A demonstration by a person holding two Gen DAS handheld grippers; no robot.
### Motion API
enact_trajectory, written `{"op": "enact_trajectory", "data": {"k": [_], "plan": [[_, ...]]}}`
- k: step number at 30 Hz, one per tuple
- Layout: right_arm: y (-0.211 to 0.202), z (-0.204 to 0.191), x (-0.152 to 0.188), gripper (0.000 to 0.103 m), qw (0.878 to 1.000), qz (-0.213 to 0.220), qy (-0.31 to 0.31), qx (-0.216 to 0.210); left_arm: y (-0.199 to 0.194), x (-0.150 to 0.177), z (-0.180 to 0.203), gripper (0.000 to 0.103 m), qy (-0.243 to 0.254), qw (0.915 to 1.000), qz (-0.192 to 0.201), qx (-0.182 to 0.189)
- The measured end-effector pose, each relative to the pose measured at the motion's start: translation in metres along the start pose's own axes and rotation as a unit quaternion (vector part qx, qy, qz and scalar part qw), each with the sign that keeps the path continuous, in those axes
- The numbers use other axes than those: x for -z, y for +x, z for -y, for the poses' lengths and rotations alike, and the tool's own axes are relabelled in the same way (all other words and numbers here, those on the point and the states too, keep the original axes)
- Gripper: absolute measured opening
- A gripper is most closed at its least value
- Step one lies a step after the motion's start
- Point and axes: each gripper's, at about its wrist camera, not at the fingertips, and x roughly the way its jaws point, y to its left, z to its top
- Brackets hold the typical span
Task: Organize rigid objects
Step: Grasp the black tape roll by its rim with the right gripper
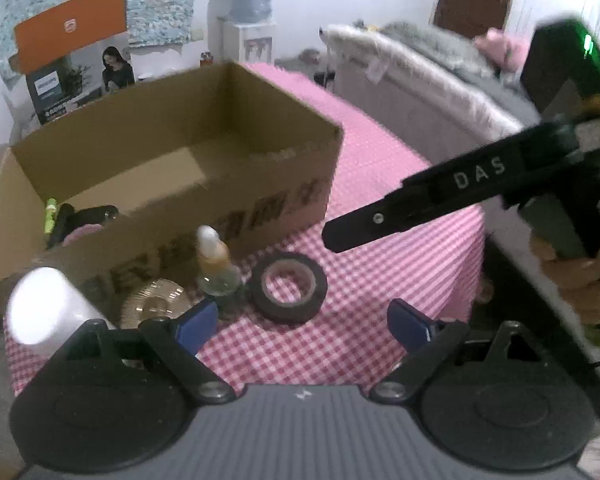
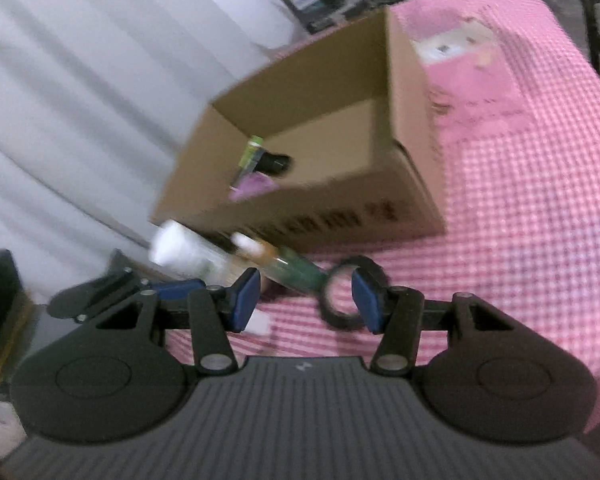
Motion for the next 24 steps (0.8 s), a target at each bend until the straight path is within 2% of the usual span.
{"op": "enact_trajectory", "data": {"k": [4,7,8,10,12,24], "plan": [[0.023,0.004,0.009,0.047,0.999,-0.011,-0.020,0.031,0.032,0.007,0.012,0.088,0.025,0.9992,-0.018,-0.027],[0.036,0.003,0.008,0.042,0.997,-0.020,-0.049,0.054,0.050,0.008,0.015,0.077,0.030,0.9980,-0.031,-0.045],[0.040,0.003,0.009,0.038,0.997,-0.025,-0.056,0.055,0.055,0.008,0.016,0.076,0.031,0.9978,-0.036,-0.047],[0.049,0.005,0.007,0.036,0.996,-0.038,-0.063,0.055,0.063,0.008,0.017,0.075,0.032,0.9974,-0.042,-0.050],[0.059,0.005,0.004,0.029,0.994,-0.047,-0.072,0.060,0.068,0.008,0.017,0.074,0.030,0.9971,-0.049,-0.051],[0.082,0.005,-0.001,0.020,0.987,-0.066,-0.114,0.093,0.083,-0.003,0.022,0.072,0.022,0.9972,-0.060,-0.039]]}}
